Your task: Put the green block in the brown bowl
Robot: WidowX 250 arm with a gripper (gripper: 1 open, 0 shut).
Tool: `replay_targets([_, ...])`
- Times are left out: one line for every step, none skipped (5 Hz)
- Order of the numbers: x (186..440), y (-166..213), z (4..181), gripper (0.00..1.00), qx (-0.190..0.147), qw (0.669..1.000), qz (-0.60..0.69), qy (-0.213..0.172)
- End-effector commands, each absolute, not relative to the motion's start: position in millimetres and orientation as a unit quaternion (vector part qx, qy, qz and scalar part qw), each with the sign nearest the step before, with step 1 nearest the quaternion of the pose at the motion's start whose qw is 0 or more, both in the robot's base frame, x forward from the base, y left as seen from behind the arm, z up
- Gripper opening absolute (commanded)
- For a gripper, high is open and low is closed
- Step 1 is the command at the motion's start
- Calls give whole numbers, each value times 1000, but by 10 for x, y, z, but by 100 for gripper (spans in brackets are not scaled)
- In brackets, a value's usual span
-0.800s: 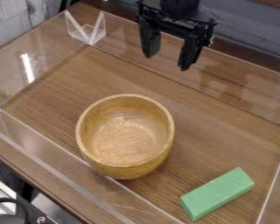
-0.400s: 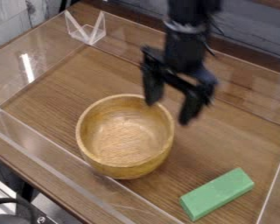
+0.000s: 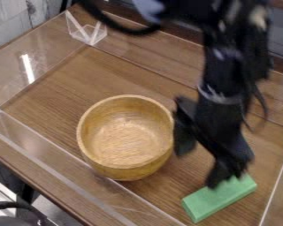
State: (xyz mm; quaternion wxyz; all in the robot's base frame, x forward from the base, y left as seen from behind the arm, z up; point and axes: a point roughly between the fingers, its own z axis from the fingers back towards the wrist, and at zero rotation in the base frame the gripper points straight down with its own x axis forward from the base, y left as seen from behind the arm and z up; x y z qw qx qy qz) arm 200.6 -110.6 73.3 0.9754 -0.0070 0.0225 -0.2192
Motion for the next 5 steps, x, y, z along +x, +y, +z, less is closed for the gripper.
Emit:
replay_targets([2018,-1214,686,100,-14,975,-223,-16])
replay_targets([2021,-1241,550,100,-14,972,-232,-27])
replay_targets([2040,-1244,485,100,-19,972,-234,-32])
replay_targets([2047,-1231,445,100,-24,972,-232,-35])
replay_targets([2051,-1216,407,100,-27,972,-231,-36])
